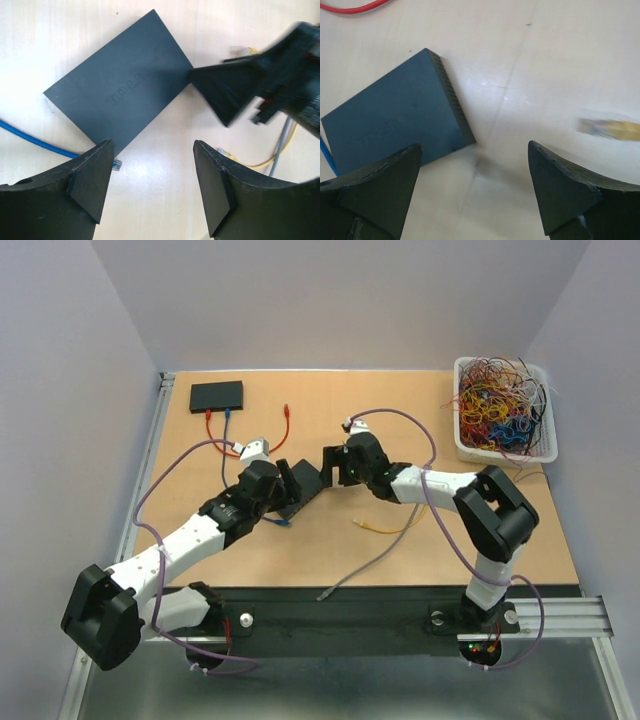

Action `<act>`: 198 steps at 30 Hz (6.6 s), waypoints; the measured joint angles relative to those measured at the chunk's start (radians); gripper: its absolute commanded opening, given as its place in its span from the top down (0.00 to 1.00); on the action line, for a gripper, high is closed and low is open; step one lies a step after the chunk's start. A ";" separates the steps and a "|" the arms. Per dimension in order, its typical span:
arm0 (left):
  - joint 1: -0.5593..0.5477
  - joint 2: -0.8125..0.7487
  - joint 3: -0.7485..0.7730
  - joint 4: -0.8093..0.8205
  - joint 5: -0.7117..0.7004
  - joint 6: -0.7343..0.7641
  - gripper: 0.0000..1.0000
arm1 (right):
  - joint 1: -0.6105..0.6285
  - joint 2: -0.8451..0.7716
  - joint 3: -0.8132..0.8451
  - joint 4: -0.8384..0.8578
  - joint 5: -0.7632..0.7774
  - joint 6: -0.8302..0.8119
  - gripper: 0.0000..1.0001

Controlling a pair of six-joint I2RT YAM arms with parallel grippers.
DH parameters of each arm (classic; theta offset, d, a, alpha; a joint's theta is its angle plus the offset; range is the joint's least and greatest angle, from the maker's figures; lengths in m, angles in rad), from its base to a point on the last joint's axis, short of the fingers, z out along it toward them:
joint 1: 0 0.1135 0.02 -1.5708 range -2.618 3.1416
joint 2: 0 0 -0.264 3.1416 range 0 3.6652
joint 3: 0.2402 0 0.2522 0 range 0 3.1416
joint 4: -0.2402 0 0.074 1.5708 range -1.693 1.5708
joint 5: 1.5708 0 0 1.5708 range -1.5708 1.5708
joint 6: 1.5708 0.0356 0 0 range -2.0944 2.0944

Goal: Insert the plug into the switch port

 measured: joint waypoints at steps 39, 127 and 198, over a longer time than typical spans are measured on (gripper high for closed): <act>0.015 0.078 0.058 0.024 -0.014 0.027 0.25 | 0.101 -0.325 -0.295 -0.444 0.085 -0.058 0.45; 0.353 0.530 0.095 0.428 0.186 0.127 0.28 | 0.178 -0.035 -0.079 -0.137 -0.179 -0.144 1.00; 0.322 0.562 -0.031 0.670 0.248 0.118 0.29 | 0.249 0.100 0.151 -0.278 0.050 -0.133 1.00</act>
